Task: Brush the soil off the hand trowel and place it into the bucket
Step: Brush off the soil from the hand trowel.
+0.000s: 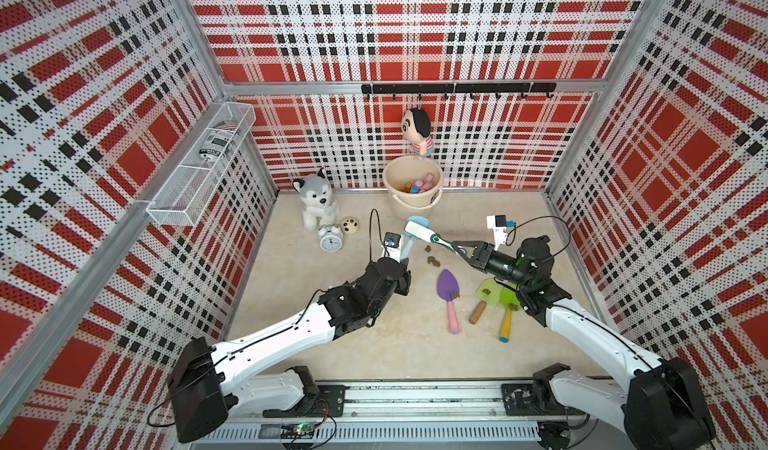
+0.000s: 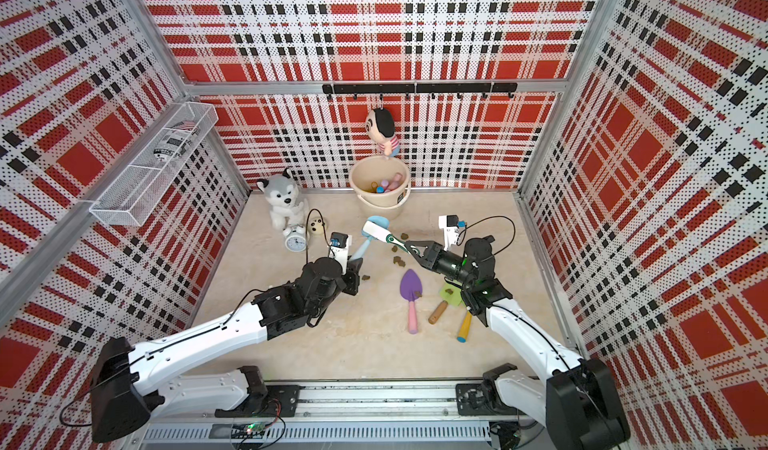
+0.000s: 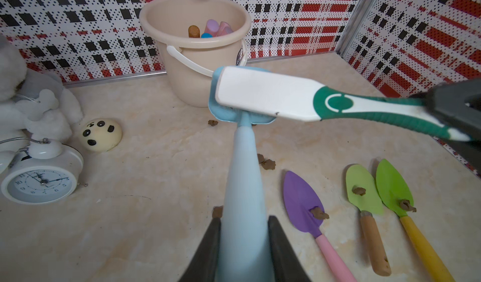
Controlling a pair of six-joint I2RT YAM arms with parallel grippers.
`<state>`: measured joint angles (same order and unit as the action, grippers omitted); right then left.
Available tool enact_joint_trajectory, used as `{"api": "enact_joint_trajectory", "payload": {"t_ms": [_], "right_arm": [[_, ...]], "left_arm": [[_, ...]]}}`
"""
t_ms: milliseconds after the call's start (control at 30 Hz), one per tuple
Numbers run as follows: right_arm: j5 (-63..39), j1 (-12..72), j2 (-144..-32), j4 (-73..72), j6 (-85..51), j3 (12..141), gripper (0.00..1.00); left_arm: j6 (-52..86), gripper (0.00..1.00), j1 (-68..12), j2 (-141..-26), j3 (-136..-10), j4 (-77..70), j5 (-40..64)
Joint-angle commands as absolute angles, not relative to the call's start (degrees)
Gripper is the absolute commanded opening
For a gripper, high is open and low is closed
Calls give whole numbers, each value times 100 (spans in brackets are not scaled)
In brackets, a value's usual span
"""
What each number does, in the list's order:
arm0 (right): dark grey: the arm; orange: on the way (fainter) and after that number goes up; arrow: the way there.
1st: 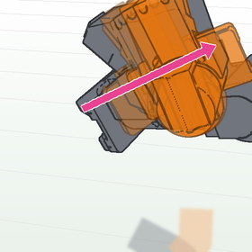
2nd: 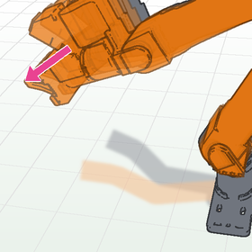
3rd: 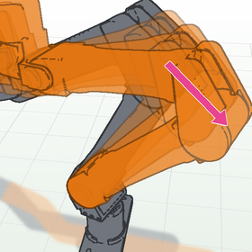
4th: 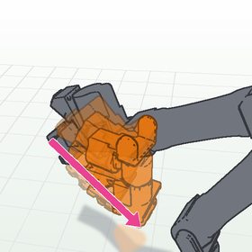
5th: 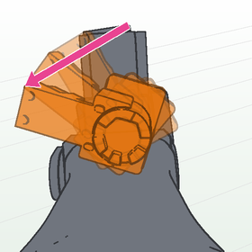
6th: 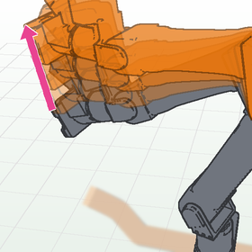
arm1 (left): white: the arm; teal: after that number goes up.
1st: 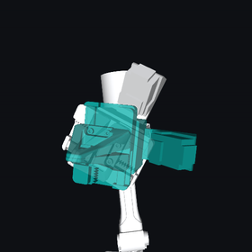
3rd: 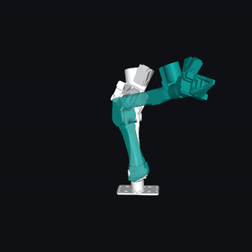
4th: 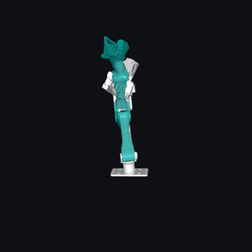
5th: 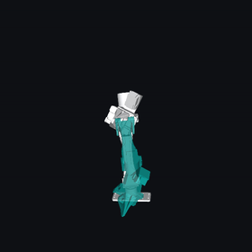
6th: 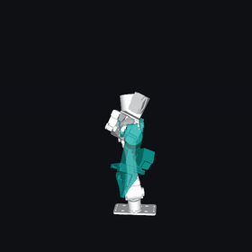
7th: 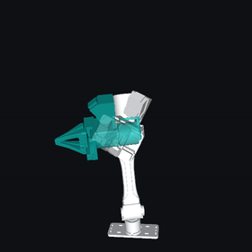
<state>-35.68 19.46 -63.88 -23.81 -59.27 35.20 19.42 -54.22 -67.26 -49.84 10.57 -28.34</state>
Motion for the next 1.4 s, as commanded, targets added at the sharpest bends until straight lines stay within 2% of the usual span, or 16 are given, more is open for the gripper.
{"api": "enact_joint_trajectory", "payload": {"t_ms": [0, 367, 500, 600, 867, 1367], "right_arm": [[-3317, 1828, -6220, -2200, -5779, 3596, 0], [-3161, 1623, -5898, -1930, -5590, 3659, 0], [-3930, 1735, -6065, -2869, -5854, 3593, 0], [-4106, 1956, -6284, -3088, -5909, 3621, 0], [-3297, 1909, -6346, -2397, -5678, 3507, 0], [-2999, 1465, -6129, -1957, -5639, 3562, 0]], "left_arm": [[1890, 0, -5484, -6609, -4972, 967, -3006], [1898, 0, -5537, -6664, -4910, 925, -2911], [1893, 0, -5546, -6670, -4855, 831, -2795], [1898, 0, -5545, -6694, -4866, 796, -2793], [1898, 0, -5545, -6579, -4887, 799, -2867], [1859, 0, -5555, -6557, -4865, 829, -2909]]}}
